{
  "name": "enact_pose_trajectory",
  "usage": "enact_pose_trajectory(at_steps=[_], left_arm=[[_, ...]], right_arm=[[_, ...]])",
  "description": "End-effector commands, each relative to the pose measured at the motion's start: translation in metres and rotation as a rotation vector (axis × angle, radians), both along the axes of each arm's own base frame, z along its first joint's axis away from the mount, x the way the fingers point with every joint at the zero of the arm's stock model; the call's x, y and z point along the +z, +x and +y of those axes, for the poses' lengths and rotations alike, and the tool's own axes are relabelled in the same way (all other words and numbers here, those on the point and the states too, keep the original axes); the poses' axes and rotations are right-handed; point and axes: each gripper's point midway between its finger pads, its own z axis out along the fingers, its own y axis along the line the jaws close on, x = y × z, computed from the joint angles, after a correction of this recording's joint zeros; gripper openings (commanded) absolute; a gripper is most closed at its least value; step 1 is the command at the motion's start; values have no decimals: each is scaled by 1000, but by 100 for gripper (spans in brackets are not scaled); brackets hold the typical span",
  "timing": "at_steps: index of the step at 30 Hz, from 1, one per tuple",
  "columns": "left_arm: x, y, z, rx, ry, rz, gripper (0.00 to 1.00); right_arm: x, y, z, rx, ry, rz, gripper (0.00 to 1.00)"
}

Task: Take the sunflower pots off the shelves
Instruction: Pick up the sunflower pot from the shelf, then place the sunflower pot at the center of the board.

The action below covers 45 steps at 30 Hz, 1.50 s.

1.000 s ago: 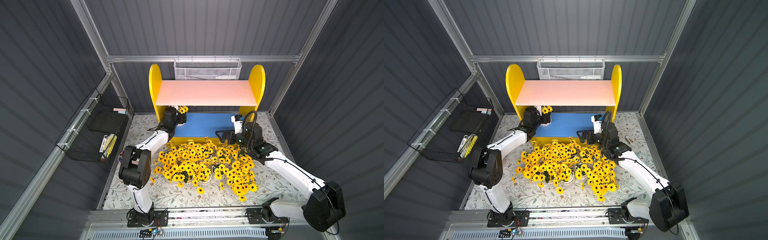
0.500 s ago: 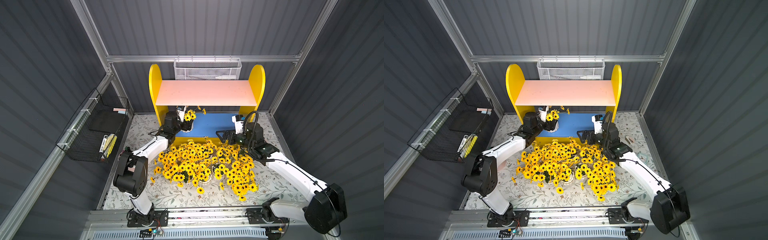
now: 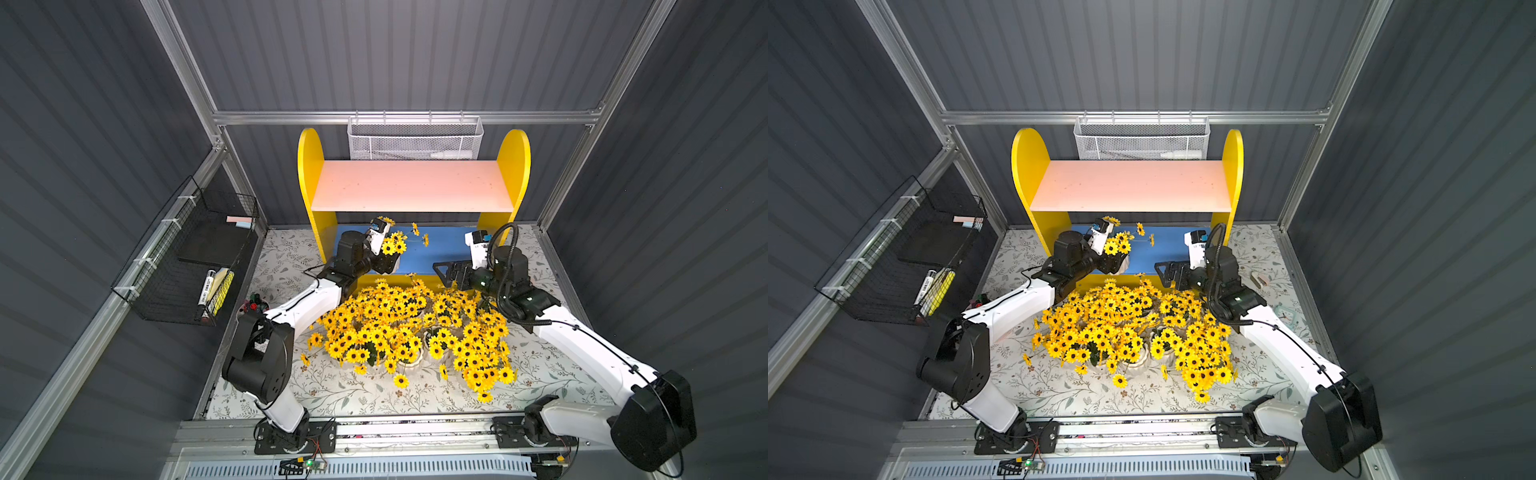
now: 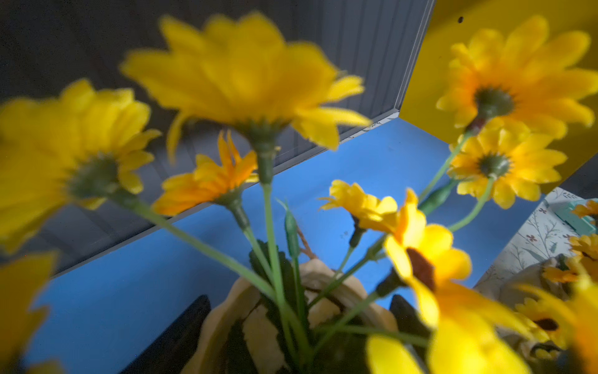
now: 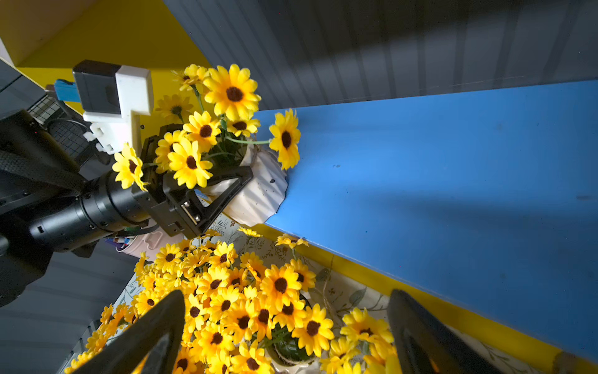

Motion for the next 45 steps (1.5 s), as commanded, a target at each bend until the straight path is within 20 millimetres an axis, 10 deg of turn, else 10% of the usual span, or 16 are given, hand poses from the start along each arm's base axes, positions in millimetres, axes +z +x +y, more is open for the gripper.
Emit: enact_pose_trajectory(at_steps=[1,22,39,45], left_arm=[[36,-11,-10,-32,-4,-63,0],[74,-64,-31,-109,-24,-118,0],[132,-193,-62,-277,-29,-227,0],[118,-241,-81,-366,-66,-195,0]], right_arm=[[4,-5,-10,-27,-18,-22,99],[3,-14,-29,-91,-36,-15,99],[-10,-14,-94,-266,0,76,99],[-6,-21,-107,-302,-5,73,99]])
